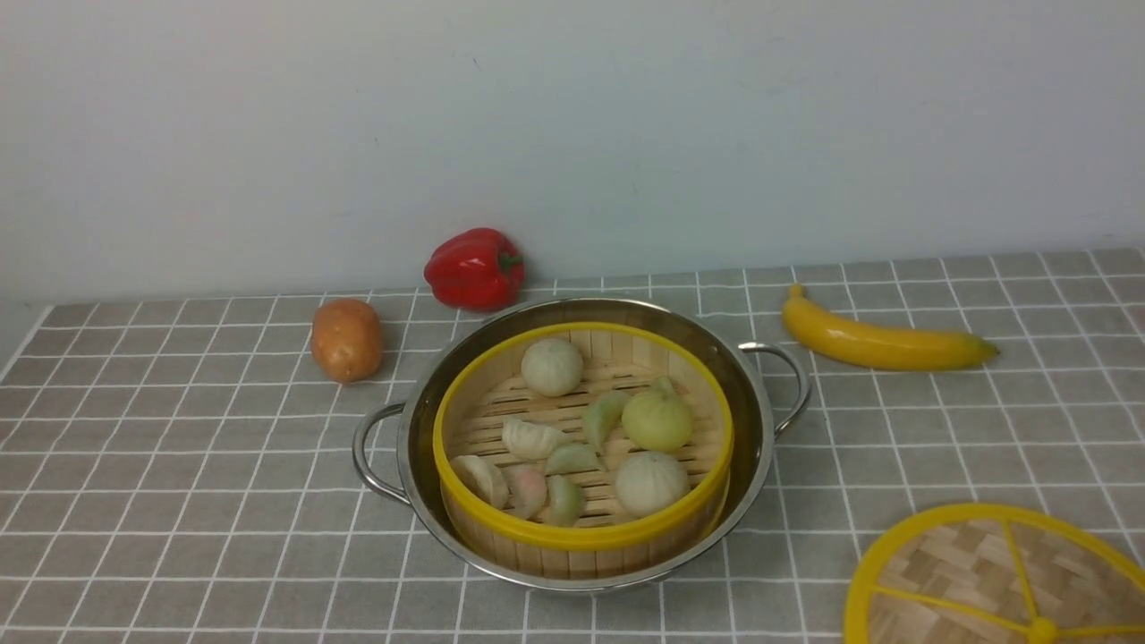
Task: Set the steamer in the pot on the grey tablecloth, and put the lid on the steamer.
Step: 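Move the gripper down to the bamboo steamer lid and grasp its center knob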
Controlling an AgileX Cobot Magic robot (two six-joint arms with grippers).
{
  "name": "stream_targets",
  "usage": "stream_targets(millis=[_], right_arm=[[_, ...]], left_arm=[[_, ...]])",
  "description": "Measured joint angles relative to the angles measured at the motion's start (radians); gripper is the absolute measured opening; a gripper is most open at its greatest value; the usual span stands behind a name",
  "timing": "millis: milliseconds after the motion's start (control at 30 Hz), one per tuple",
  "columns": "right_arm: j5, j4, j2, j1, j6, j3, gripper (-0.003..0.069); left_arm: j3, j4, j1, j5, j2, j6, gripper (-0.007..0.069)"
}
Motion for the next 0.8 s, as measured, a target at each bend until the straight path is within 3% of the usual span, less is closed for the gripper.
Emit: stream_targets(millis=[800], right_arm=[[0.000,0.000,0.000,0.000,0.000,0.000,0.0244]], left_arm=[[0.000,0.000,0.000,0.001,0.000,0.002,0.0125]])
